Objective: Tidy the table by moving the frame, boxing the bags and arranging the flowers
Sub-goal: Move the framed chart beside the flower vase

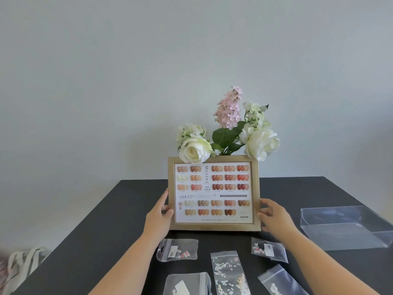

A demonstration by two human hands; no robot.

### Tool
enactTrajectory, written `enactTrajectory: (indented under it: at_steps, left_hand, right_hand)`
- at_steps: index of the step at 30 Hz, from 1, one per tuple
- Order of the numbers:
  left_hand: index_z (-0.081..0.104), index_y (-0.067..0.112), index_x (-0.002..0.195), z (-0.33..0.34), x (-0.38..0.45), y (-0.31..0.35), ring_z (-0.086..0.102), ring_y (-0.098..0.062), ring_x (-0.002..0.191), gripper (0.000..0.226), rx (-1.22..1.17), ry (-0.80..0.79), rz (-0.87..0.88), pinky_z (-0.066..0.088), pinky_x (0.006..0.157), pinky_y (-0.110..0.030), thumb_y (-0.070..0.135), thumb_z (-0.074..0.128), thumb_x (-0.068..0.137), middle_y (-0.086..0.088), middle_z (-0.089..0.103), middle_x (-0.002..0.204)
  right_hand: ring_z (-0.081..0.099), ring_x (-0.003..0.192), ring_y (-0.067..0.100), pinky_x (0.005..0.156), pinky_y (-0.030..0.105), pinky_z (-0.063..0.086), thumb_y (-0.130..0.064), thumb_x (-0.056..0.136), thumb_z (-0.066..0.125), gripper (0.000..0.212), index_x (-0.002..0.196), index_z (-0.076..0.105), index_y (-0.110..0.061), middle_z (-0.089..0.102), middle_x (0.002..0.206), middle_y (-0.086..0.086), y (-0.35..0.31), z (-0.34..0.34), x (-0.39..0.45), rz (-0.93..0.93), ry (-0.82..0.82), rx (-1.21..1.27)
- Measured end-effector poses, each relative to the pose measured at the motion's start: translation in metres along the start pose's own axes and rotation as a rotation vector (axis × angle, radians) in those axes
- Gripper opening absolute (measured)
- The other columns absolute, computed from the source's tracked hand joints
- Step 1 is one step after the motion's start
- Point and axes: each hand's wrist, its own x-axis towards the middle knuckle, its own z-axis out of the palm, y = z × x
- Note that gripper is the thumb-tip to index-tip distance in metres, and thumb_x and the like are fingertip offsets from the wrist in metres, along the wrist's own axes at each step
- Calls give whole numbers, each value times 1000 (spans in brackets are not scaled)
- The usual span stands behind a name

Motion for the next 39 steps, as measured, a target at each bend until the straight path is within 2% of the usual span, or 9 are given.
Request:
enactTrajectory:
  at_steps: [11, 16, 22, 25, 30, 32, 35, 37, 39]
  left_hand:
    - [15, 55, 148, -78, 29, -49, 45, -25, 134, 68, 38, 146, -85, 41, 106, -54, 19, 49, 101, 5, 54, 135]
    - [13, 50, 150, -118, 42, -67, 44, -25, 135, 66, 57, 261, -136, 38, 109, -51, 19, 47, 102, 3, 53, 139]
    - [16, 48, 152, -160, 60, -91, 39, -24, 139, 63, 45, 326, -147, 36, 110, -48, 17, 42, 104, 5, 42, 152]
    - [16, 52, 150, -170, 68, -96, 42, -23, 136, 62, 53, 328, -141, 38, 109, -47, 18, 40, 104, 4, 45, 150]
    - [15, 59, 147, -178, 96, -97, 47, -18, 127, 62, 57, 299, -140, 44, 101, -41, 21, 39, 104, 6, 51, 142]
    - [13, 55, 149, -177, 111, -96, 49, -16, 121, 64, 79, 295, -157, 46, 98, -40, 20, 40, 104, 3, 53, 139]
    - [10, 48, 152, -173, 142, -93, 50, -21, 126, 66, 116, 296, -166, 48, 96, -42, 22, 44, 103, 0, 52, 139]
    - [10, 47, 152, -170, 164, -86, 53, -19, 121, 66, 137, 295, -153, 52, 84, -33, 25, 47, 101, 0, 53, 137]
    - [12, 49, 151, -166, 188, -79, 53, -10, 107, 67, 133, 279, -125, 48, 64, -18, 29, 50, 100, 2, 55, 136]
  right_hand:
    - [59, 92, 16, 59, 25, 51, -10, 97, 51, 43, 132, 40, -33, 59, 108, -5, -43, 104, 31, 0, -217, 70]
    - [58, 85, 10, 58, 24, 49, -10, 97, 50, 41, 129, 42, -34, 60, 98, -11, -68, 161, 45, -45, -257, 88]
    - [59, 92, 12, 81, 37, 56, -11, 95, 52, 43, 126, 44, -39, 63, 100, -9, -93, 217, 52, -94, -313, 87]
    - [59, 91, 12, 84, 39, 56, -12, 95, 53, 43, 127, 44, -39, 63, 100, -9, -102, 231, 60, -98, -333, 87]
    - [62, 89, 14, 75, 37, 58, -13, 95, 54, 43, 130, 46, -36, 65, 98, -7, -116, 248, 87, -76, -340, 112]
    - [62, 87, 15, 68, 33, 57, -13, 95, 54, 43, 131, 46, -35, 64, 98, -7, -121, 251, 98, -69, -332, 116]
    - [62, 87, 14, 67, 32, 57, -13, 94, 55, 43, 130, 46, -34, 64, 97, -7, -125, 256, 117, -59, -300, 105]
    - [62, 88, 14, 64, 32, 56, -13, 95, 54, 41, 129, 46, -34, 64, 97, -6, -127, 257, 129, -45, -275, 113]
    - [62, 89, 15, 59, 30, 55, -13, 95, 53, 40, 129, 45, -33, 63, 98, -6, -128, 257, 141, -28, -251, 138]
